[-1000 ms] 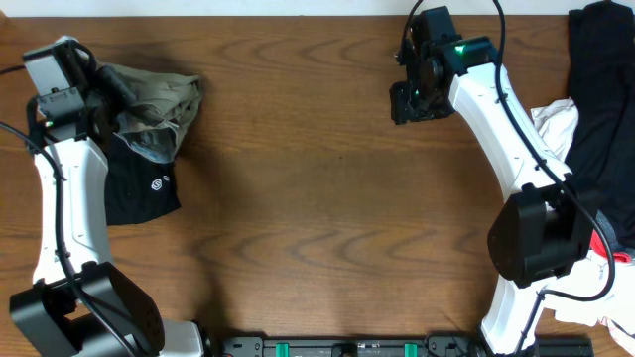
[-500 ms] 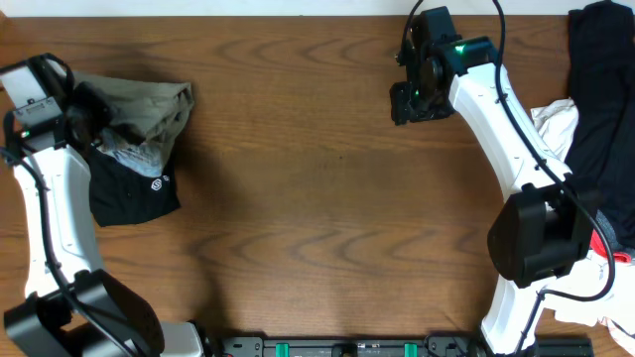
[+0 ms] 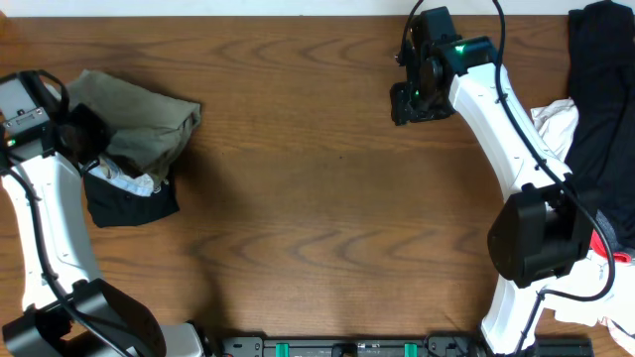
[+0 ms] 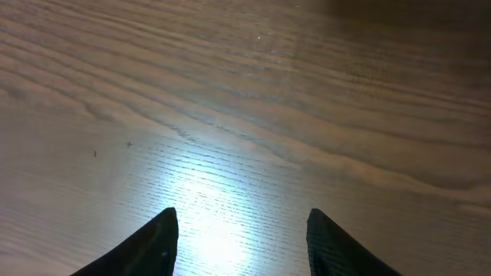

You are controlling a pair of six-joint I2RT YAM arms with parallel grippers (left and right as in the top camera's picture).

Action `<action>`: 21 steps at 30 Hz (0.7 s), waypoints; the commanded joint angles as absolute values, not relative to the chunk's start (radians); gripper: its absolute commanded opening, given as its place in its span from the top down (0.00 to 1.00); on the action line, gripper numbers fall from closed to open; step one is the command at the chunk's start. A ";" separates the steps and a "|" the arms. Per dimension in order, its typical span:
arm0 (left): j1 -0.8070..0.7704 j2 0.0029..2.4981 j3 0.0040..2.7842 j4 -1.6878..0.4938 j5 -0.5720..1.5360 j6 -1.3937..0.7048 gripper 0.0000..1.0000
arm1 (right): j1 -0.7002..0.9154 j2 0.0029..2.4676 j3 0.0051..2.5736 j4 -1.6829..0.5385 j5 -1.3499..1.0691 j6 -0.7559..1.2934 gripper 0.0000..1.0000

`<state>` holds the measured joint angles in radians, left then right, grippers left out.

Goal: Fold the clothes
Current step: 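Place folded shorts onto black polo at left with left gripper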

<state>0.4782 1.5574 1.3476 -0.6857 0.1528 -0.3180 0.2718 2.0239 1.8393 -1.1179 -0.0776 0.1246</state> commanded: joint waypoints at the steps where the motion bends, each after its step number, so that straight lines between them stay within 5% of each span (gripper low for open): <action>1: 0.500 1.528 1.354 -0.693 0.144 -0.320 0.91 | 0.269 1.986 1.851 -1.121 -0.080 0.115 0.48; 7: 0.511 1.528 1.354 -0.693 0.145 -0.320 0.83 | 0.269 1.986 1.851 -1.133 -0.079 0.115 0.48; 11: 0.511 1.528 1.354 -0.697 0.145 -0.320 0.57 | 0.268 1.986 1.851 -1.134 -0.079 0.115 0.48; 21: 0.511 1.526 1.354 -0.695 0.145 -0.320 0.53 | 0.265 1.986 1.851 -1.132 -0.078 0.115 0.48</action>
